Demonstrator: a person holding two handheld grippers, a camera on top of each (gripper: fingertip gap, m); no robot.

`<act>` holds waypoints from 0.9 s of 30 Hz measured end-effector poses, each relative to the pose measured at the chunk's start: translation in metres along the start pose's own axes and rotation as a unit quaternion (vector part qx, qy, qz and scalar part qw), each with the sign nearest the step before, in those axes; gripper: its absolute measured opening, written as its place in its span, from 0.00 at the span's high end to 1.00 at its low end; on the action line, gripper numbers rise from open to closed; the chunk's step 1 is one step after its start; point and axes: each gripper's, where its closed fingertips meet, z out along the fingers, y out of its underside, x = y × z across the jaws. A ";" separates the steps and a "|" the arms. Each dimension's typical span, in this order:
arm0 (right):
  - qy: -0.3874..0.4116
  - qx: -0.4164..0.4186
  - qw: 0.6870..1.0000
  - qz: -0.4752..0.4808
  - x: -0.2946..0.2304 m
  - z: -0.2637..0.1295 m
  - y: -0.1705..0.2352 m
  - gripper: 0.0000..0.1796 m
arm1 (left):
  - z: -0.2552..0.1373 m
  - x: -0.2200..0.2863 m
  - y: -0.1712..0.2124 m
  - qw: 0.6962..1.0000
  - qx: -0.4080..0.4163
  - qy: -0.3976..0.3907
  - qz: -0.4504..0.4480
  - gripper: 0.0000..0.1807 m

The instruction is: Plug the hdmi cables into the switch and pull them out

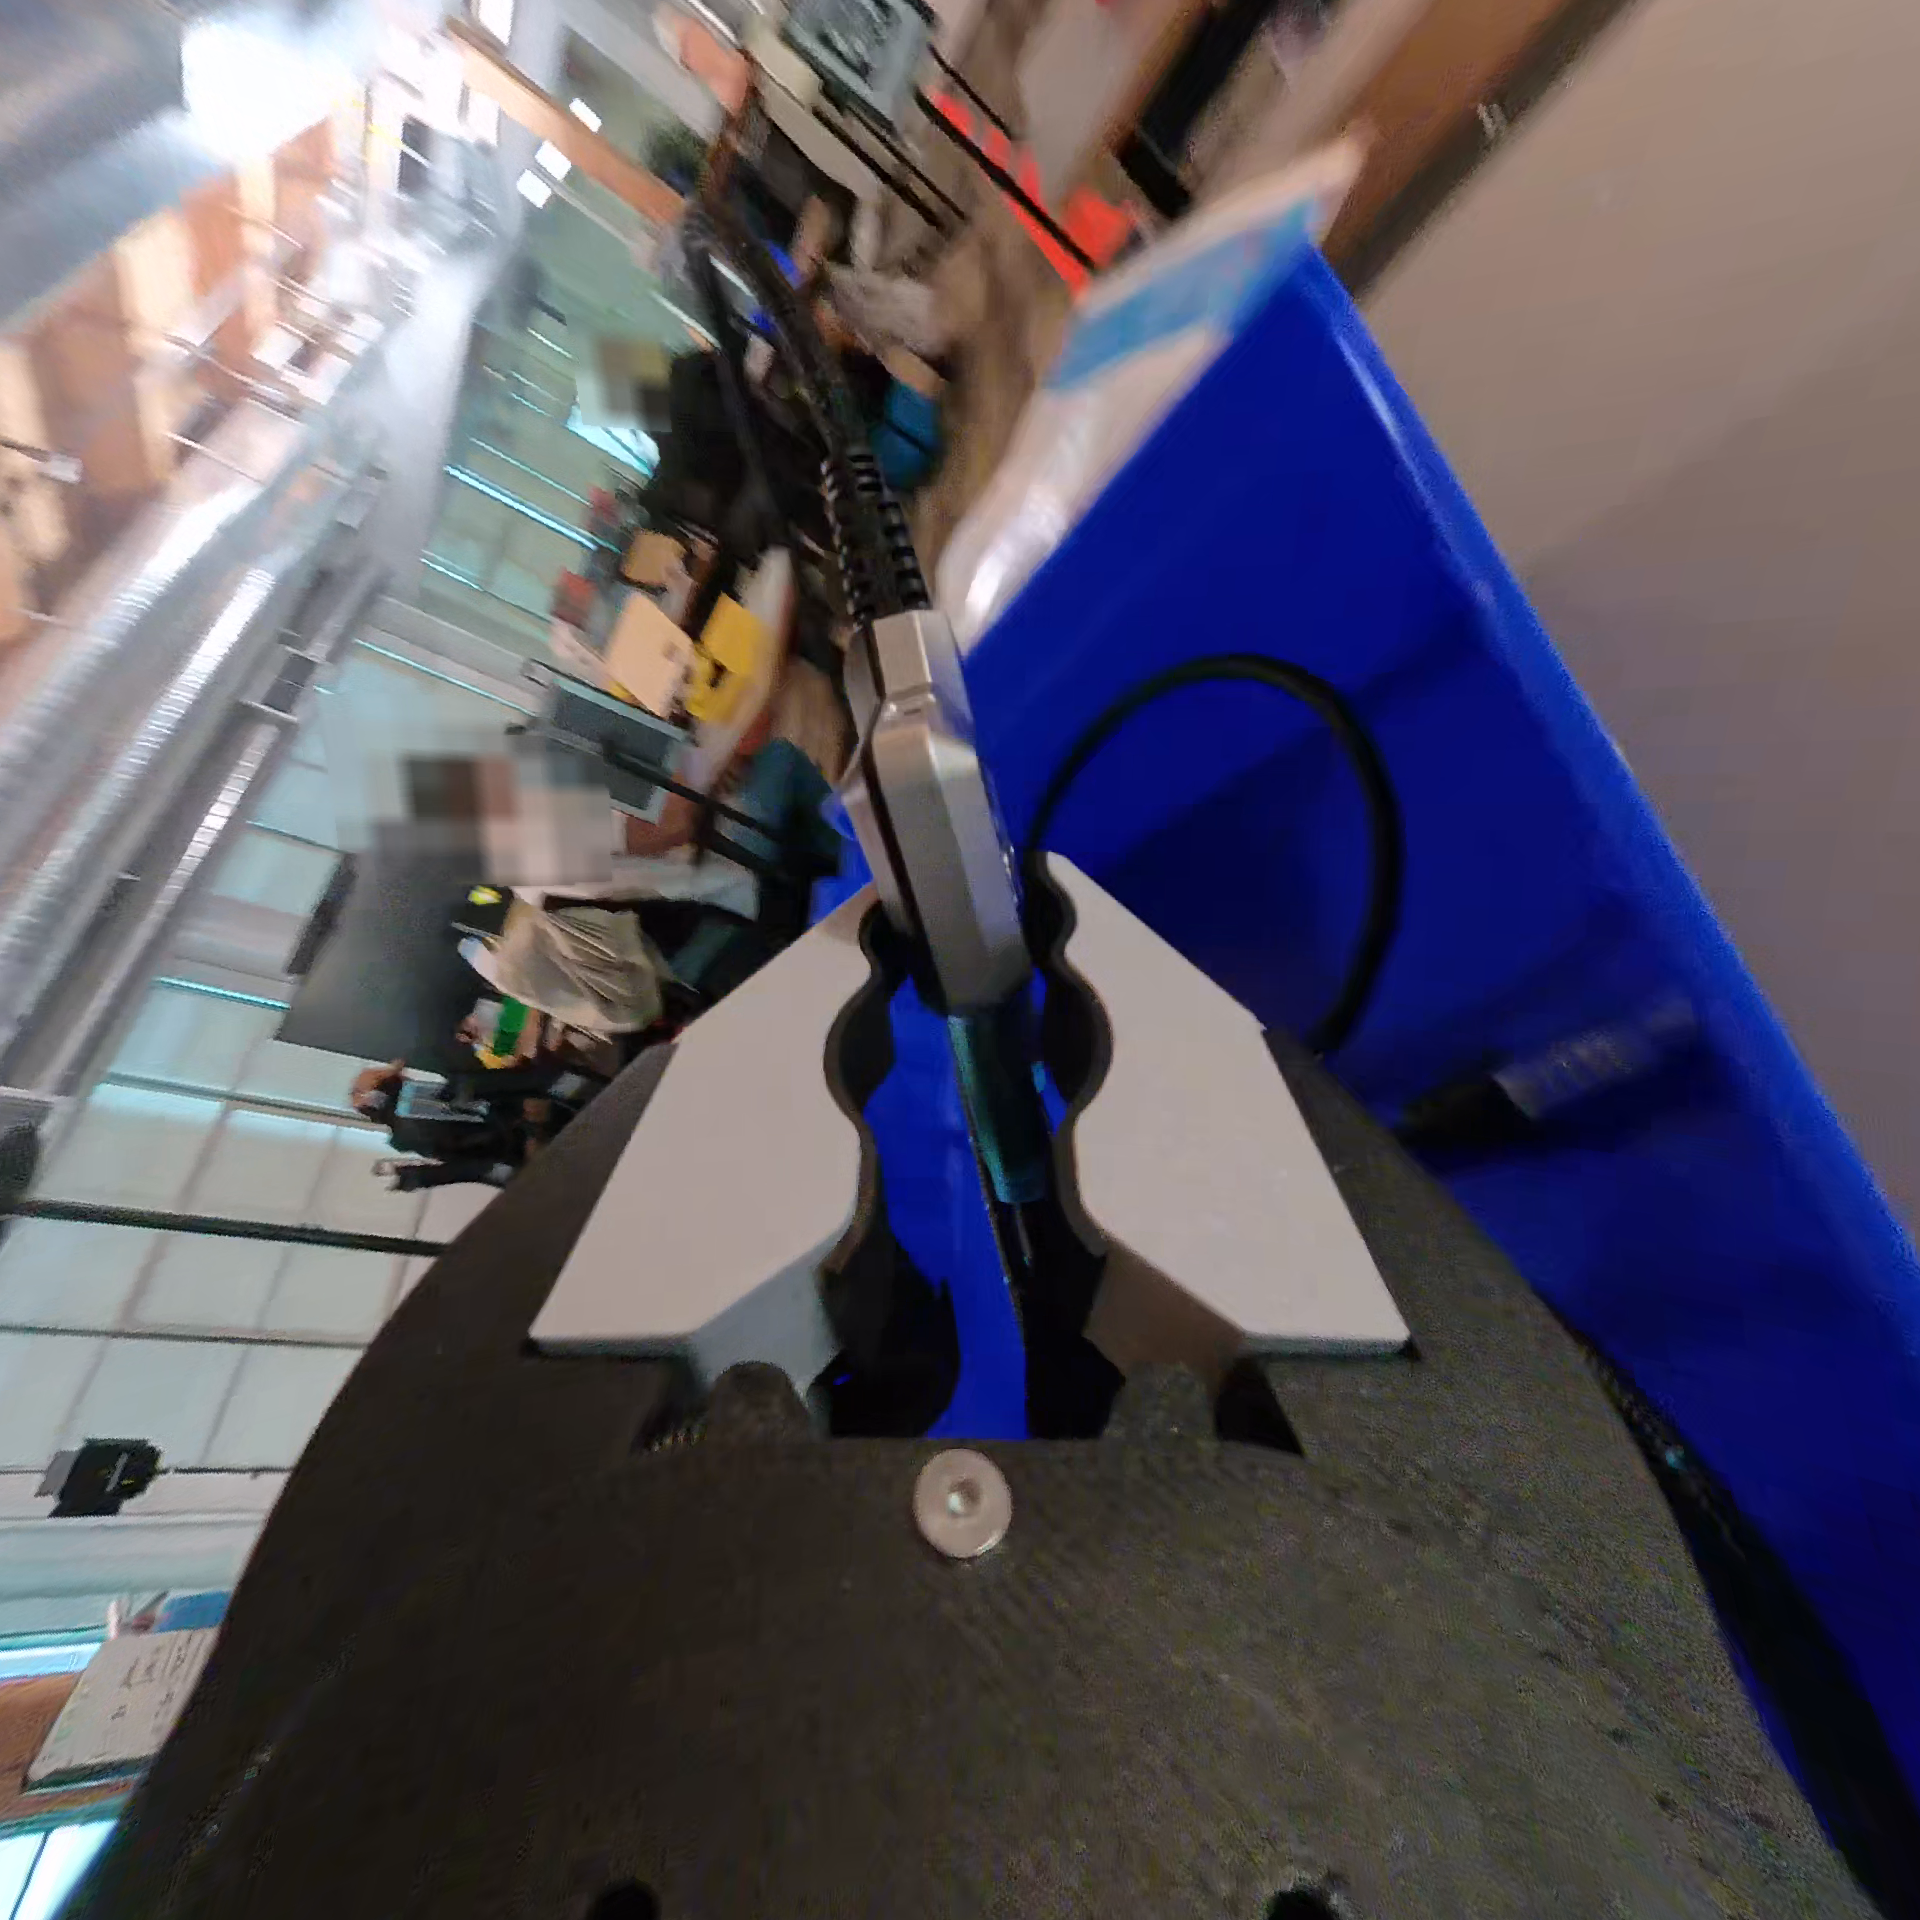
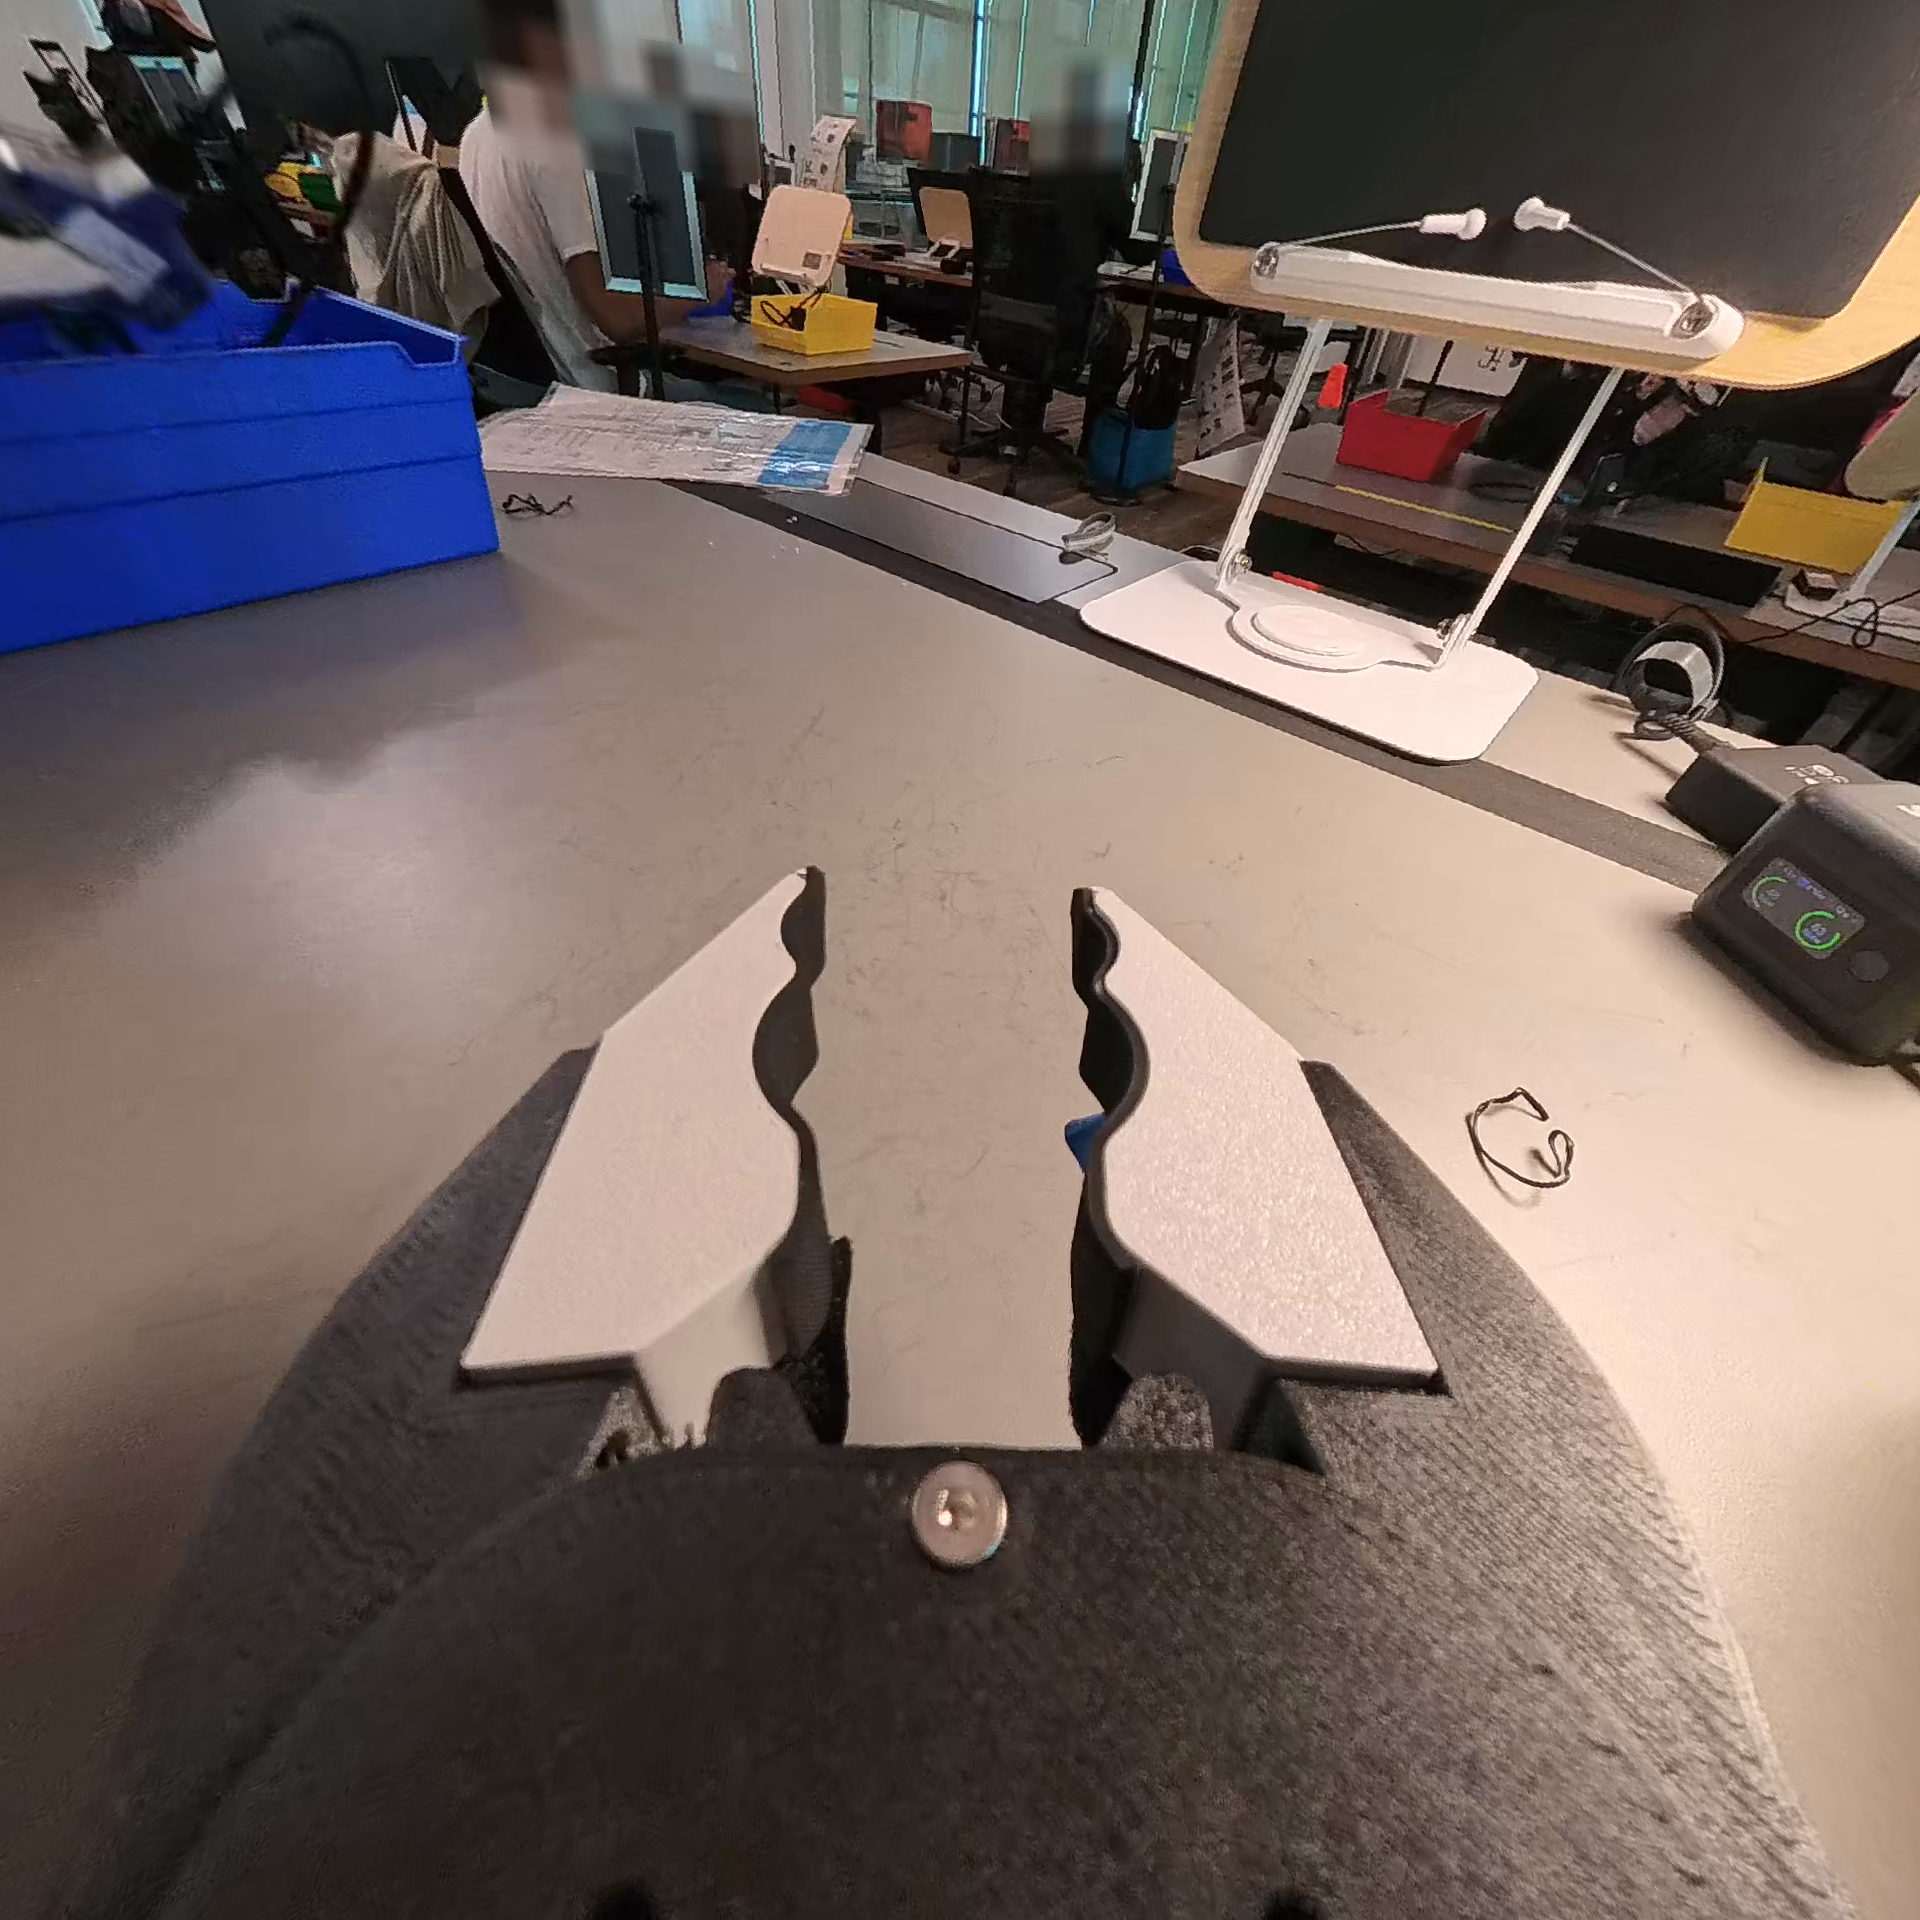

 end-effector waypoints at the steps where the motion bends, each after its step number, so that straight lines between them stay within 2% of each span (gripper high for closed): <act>1: -0.001 0.000 1.000 0.001 0.000 0.000 0.000 0.73 | -0.009 -0.017 -0.012 0.999 0.021 -0.027 0.000 0.88; 4: -0.003 0.001 1.000 0.001 -0.001 -0.001 0.000 0.73 | -0.045 -0.072 -0.056 0.989 0.081 -0.124 0.026 0.89; 6: -0.004 0.002 1.000 0.000 -0.001 -0.001 0.000 0.73 | -0.075 -0.099 -0.095 0.978 0.129 -0.158 0.040 0.89; 9: -0.006 0.003 1.000 0.000 -0.002 -0.002 0.000 0.73 | -0.120 -0.124 -0.156 0.958 0.199 -0.196 0.061 0.89; 12: -0.009 0.005 1.000 0.000 -0.003 -0.003 -0.001 0.73 | -0.156 -0.124 -0.213 0.940 0.257 -0.208 0.083 0.89; 15: -0.013 0.009 1.000 0.000 -0.004 -0.005 -0.001 0.73 | -0.172 -0.083 -0.261 0.925 0.323 -0.160 0.124 0.89; 19: -0.013 0.018 1.000 0.002 -0.004 -0.009 -0.003 0.74 | -0.173 0.000 -0.298 0.910 0.372 -0.092 0.159 0.88; 24: -0.022 0.042 0.999 -0.014 -0.010 -0.015 -0.008 0.75 | -0.160 0.127 -0.314 0.897 0.398 0.022 0.191 0.89; 27: -0.061 0.074 0.995 -0.037 -0.027 -0.024 -0.019 0.75 | -0.157 0.200 -0.314 0.882 0.415 0.094 0.203 0.89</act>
